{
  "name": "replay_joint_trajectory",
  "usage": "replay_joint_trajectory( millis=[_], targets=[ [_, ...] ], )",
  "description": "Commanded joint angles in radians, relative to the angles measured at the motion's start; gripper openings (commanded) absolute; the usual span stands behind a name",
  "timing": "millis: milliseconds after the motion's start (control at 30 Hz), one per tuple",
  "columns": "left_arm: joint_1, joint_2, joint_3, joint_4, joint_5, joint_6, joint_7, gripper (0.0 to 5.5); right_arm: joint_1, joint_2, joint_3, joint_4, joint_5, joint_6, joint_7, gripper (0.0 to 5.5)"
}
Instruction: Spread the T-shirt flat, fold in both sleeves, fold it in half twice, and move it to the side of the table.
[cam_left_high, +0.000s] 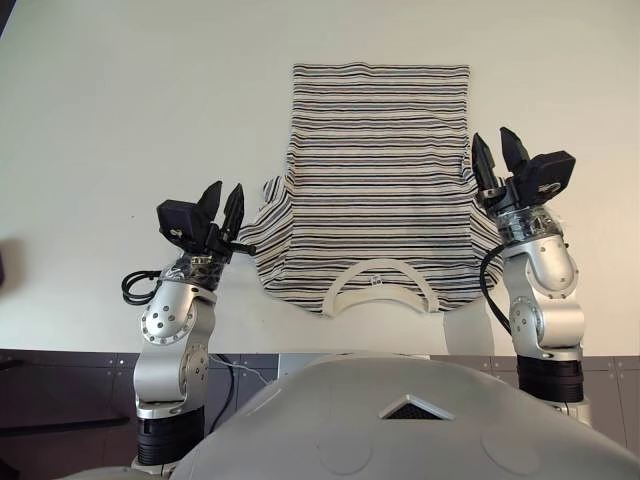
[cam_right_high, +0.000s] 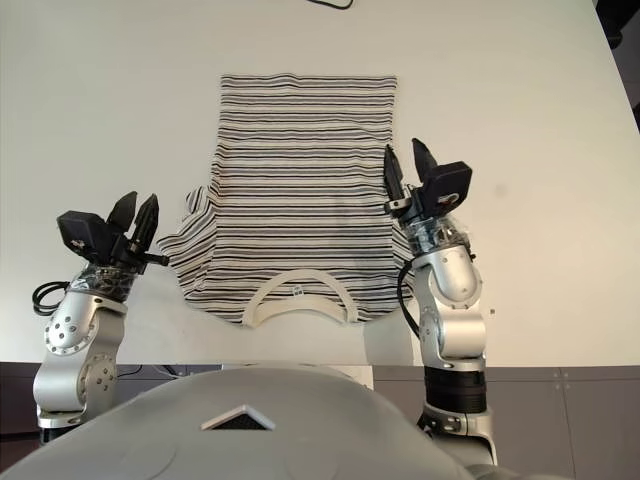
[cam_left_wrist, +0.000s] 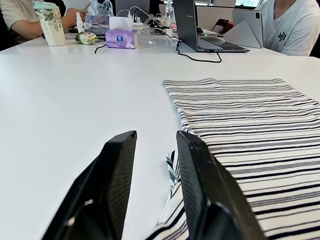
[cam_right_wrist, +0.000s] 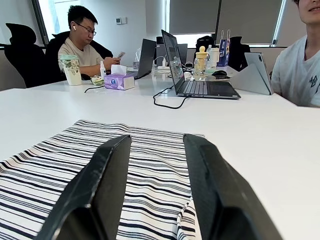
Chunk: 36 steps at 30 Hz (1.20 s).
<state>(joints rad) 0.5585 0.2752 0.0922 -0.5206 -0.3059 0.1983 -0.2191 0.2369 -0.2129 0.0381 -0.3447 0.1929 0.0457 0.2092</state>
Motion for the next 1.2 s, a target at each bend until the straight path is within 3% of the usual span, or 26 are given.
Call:
replay_joint_trajectory(
  millis=[33,133,300,567,967,1200],
  targets=[
    [0.117,0.051,0.029,-0.026,-0.024,0.104,-0.048,1.49,-0.053,-0.033,-0.038,0.001,-0.025,-0.015,0.015,1.91],
    [0.168,0.066,0.016,-0.080,-0.113,0.205,-0.102,1.49,-0.080,-0.049,-0.071,0.023,-0.023,-0.019,0.027,1.91],
    [0.156,0.000,0.077,-0.076,-0.280,0.358,-0.052,2.14,-0.111,-0.073,-0.078,0.043,-0.032,-0.030,0.073,1.95],
    [0.020,-0.043,0.234,-0.018,-0.623,0.590,0.064,2.14,-0.116,-0.070,-0.069,0.068,-0.042,-0.030,0.096,1.95],
    [-0.044,-0.055,0.295,0.037,-0.773,0.643,0.168,2.14,-0.113,-0.055,-0.042,0.079,-0.066,-0.034,0.096,1.95],
    [-0.052,-0.036,0.300,0.071,-0.756,0.651,0.183,1.29,-0.116,-0.050,-0.043,0.087,-0.074,-0.033,0.096,1.95]
  ],
)
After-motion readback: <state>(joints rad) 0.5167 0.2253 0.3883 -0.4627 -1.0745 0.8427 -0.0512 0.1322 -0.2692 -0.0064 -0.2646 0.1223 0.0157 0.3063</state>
